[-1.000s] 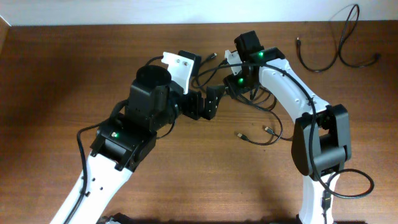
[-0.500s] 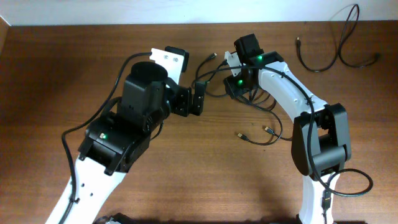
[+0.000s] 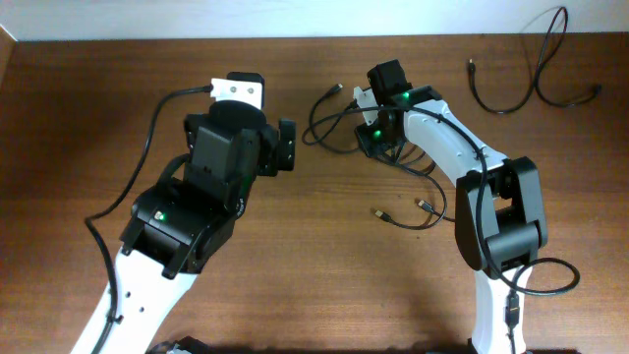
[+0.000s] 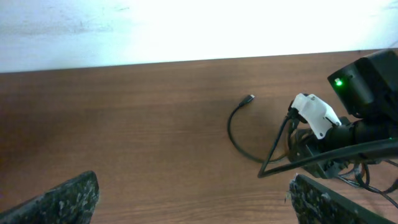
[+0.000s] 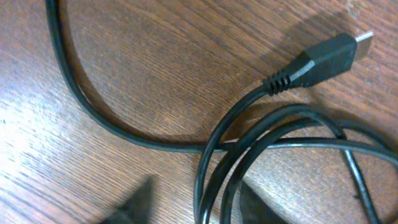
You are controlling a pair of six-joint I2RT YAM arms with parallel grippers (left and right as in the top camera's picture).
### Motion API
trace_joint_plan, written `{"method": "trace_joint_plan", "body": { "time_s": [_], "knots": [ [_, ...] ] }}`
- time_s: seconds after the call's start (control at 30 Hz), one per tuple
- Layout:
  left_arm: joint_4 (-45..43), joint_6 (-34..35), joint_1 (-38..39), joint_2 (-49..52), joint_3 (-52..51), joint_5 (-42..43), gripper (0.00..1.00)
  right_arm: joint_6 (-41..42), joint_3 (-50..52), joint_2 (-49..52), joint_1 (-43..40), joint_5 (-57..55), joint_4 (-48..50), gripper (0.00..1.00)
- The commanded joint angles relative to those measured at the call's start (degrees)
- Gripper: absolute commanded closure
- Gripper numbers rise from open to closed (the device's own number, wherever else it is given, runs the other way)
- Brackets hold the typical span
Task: Untangle cables
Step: 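Grasp a hanging strand with the left gripper beside the right gripper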
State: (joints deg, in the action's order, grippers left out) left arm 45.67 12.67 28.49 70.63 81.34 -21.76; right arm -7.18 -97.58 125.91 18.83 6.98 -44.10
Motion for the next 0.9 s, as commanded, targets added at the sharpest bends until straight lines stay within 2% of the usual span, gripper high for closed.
{"method": "trace_joint_plan", "body": {
  "time_s": [0.0,0.07,0.1,0.3,0.43,0.57,0.73,0.83,0.87],
  "knots": [
    [0.0,0.5,0.2,-0.2,1.5,-1.7,0.0,0.4,0.2,0.6,0.2,-0.1,0.0,0.87],
    [0.2,0.5,0.2,-0.2,1.5,-1.7,0.01,0.4,0.2,0.6,0.2,-0.1,0.0,0.89],
    [0.3,0.5,0.2,-0.2,1.5,-1.7,0.0,0.4,0.2,0.6,0.2,-0.1,0.0,0.96],
    [1.2,0.5,0.2,-0.2,1.5,-1.6,0.0,0.4,0.2,-0.2,0.0,0.0,0.0,0.96],
    [1.3,0.5,0.2,-0.2,1.5,-1.4,0.01,0.4,-3.2,-10.1,-1.9,0.5,-2.6,0.96],
    [0.2,0.5,0.2,-0.2,1.5,2.1,0.0,0.0,-5.3,-23.7,-2.0,1.0,-4.8,0.96],
    [-3.0,0.5,0.2,1.2,1.5,15.0,0.01,0.6,-5.4,-35.9,-1.2,1.6,-9.3,0.96],
    [-4.5,0.5,0.2,5.7,1.5,25.0,0.01,0.6,-5.4,-40.3,-1.2,1.6,-11.9,0.96],
    [-6.1,0.3,0.2,8.1,1.5,31.3,0.01,0.6,-5.4,-41.7,-1.2,1.5,-12.8,0.96]
  ]
}}
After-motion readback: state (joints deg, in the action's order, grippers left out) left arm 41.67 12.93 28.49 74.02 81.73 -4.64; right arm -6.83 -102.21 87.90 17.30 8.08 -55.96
